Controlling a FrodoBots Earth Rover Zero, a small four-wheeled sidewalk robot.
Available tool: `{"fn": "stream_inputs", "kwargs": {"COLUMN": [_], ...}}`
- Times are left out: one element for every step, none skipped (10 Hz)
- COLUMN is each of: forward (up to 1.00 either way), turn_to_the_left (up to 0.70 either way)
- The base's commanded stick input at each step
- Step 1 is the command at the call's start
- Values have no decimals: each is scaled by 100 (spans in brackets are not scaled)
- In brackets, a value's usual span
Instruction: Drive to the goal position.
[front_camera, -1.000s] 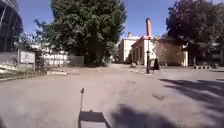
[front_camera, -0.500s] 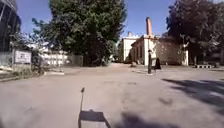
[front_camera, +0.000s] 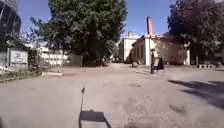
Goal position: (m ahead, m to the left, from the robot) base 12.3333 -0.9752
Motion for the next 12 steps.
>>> {"fn": "stream_inputs", "kwargs": {"forward": [70,70,70,70,70,70,70,70,70,70,70,70], "turn_to_the_left": [3,0,0,0,0,0,0,0,0,0,0,0]}}
